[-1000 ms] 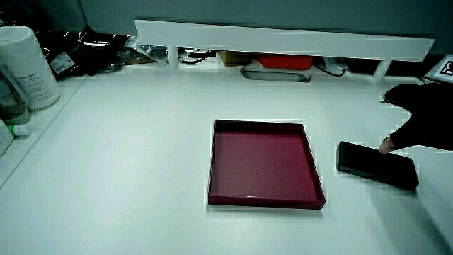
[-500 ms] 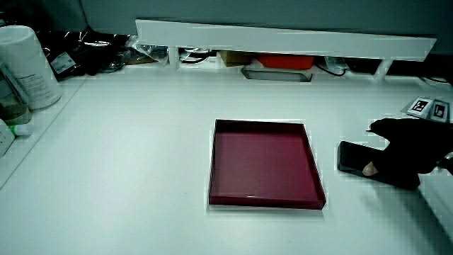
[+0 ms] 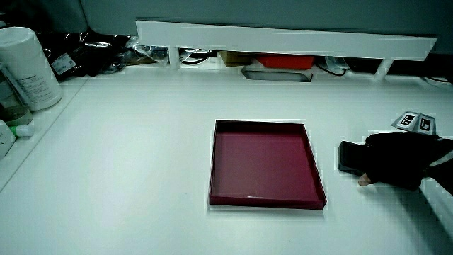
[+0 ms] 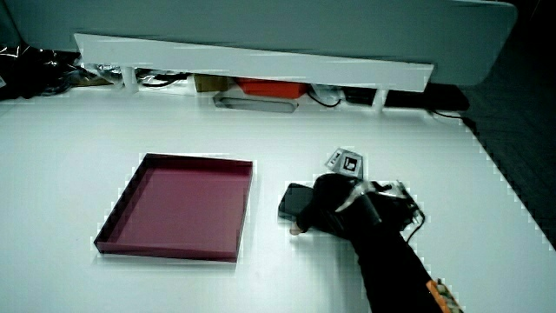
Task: Pick battery from desk
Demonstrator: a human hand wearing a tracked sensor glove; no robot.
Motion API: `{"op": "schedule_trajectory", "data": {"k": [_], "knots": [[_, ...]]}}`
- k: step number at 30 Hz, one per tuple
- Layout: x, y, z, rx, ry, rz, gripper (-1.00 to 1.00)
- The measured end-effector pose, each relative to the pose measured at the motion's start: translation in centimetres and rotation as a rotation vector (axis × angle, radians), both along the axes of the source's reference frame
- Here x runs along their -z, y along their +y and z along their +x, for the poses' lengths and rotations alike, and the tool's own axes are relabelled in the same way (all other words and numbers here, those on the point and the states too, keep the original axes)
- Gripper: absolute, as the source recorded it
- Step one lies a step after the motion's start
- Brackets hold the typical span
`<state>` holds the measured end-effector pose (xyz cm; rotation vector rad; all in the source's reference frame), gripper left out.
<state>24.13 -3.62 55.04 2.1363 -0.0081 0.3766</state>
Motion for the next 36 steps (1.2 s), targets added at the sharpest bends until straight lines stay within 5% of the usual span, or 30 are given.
{"op": "schedule_trajectory", "data": {"k": [6,13,26,36], "knots": [[-0.5,0.1,0.0,0.002,0.008,-0.006,0.0],[-0.9,0.2,0.4,-0.006,0.035,-0.005,0.35],[-0.2,0.1,0.1,0.029,0.025,0.102,1.0],[1.7,-0.6,-1.2,0.078,0.0,0.147,1.0]]}}
